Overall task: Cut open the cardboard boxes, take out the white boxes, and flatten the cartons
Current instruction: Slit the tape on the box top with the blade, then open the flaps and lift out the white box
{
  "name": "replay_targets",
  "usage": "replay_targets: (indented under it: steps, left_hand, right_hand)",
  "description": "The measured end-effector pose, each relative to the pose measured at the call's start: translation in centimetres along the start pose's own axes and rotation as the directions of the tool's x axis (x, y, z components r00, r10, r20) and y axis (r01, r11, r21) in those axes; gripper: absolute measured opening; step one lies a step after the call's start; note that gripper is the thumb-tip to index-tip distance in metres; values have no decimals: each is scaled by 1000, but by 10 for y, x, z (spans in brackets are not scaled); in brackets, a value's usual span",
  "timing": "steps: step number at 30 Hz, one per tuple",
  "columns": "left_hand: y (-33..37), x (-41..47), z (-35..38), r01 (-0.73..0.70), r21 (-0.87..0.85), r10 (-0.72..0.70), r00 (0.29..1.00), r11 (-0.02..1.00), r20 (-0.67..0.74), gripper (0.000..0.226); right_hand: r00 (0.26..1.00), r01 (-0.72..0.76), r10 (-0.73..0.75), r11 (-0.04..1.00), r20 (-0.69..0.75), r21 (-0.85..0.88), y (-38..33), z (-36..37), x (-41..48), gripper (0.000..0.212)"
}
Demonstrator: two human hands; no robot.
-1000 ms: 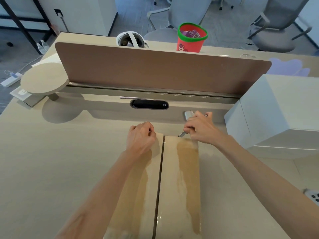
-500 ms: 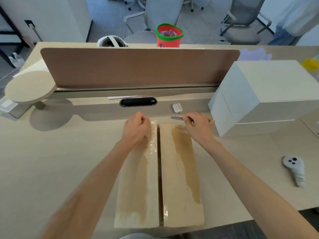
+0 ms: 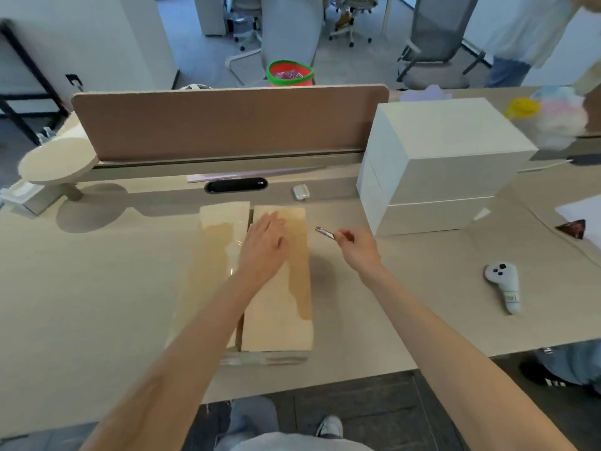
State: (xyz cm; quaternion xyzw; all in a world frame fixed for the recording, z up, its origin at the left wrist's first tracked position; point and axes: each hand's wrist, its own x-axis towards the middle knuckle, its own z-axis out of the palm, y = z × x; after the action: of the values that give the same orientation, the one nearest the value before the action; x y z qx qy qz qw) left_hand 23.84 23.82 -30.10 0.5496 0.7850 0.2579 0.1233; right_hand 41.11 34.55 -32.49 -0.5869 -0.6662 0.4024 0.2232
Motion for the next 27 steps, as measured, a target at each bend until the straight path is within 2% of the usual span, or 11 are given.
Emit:
replay_targets:
  steps: [2, 7, 10, 12, 15, 20, 24, 27]
  left_hand:
    - [24, -9, 16, -4, -28, 4, 1000, 1000, 2, 43]
    - [65, -27, 50, -3, -96, 11, 997, 995, 79, 41]
    - [76, -29, 64, -7, -24, 10, 994, 1000, 105, 41]
    - [82, -28, 71, -20, 13, 19, 995, 1000, 102, 40]
    - [91, -27, 79, -27, -14, 29, 993, 1000, 117, 39]
    - [94, -29, 90, 8, -91, 8, 984, 996, 175, 35]
    - [88, -32, 81, 2, -121, 11, 995, 993, 102, 35]
    - [81, -35, 66, -36, -147, 37, 999, 989, 6, 35]
  right_hand:
    - [996, -67, 71, 995, -52, 68, 24, -13, -8, 26]
    - [973, -202, 207, 978, -103, 58, 82, -52, -19, 43]
    - [952, -295, 299, 954, -60, 58, 112, -71, -16, 38]
    - [943, -330, 329, 944, -44, -15, 128, -79, -13, 16]
    - [941, -339, 331, 927, -76, -159, 144, -89, -10, 22]
    - [946, -323, 292, 883, -141, -340, 177, -101, -6, 17]
    - [952, -304, 283, 841, -116, -447, 187, -102, -14, 10]
    - [965, -261, 216, 751, -148, -607, 184, -102, -20, 14]
